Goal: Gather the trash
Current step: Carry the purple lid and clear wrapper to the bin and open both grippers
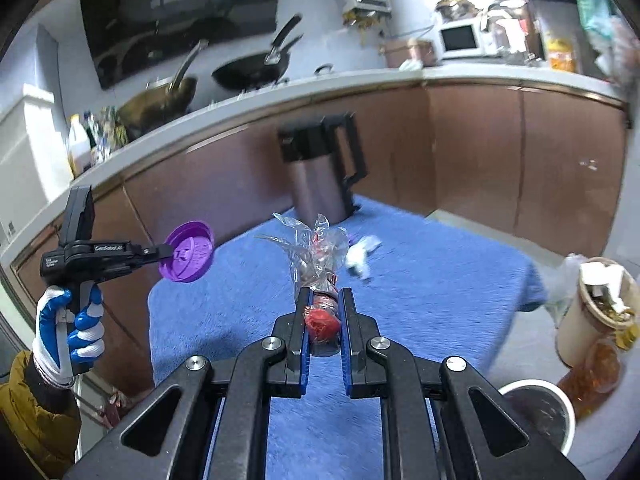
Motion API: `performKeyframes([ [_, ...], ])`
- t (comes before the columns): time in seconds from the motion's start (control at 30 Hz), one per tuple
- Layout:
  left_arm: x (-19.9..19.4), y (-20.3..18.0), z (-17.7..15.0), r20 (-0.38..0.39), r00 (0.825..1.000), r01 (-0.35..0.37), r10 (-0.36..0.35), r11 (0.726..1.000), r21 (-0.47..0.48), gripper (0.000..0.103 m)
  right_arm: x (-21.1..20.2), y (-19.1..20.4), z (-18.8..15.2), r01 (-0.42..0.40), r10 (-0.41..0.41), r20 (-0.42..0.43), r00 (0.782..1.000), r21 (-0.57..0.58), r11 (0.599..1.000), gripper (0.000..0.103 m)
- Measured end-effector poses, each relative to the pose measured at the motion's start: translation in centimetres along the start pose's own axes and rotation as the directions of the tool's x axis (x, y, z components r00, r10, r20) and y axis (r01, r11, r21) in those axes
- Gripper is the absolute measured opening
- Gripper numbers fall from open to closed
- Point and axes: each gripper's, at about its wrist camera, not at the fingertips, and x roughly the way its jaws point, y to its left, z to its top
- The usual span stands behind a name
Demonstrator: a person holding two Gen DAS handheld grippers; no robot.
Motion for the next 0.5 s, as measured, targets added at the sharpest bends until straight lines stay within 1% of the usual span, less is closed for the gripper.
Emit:
performKeyframes([
  [0.13,-1.5,-4.0,-0.2,0.022,0.999,0.046,-0.047,0.997,0.067,0.004,-4.5,-2.0,-0.4,0.079,-0.08,0.056,0.995,0.021,0.997,0.012],
  [0.23,-1.4,-7.4,-0.6,0.01,0.996,0.089,-0.091,0.988,0.123,0.004,-7.4,-4.3,-0.9,0.151,-0.156,0.088,0.984,0.062,0.987,0.012],
  [0.37,0.5,-12.2,-1.8,-0.042,0.988,0.153,-0.148,0.969,0.195,0.004,-10.2,-7.8,-2.3,0.232,-0.247,0.097,0.964,0.141,0.962,0.012],
  [0.5,4.0,-17.7,-4.1,-0.136,0.973,0.219,-0.188,0.938,0.268,0.004,-11.3,-12.1,-4.2,0.317,-0.337,0.058,0.94,0.221,0.922,0.012],
])
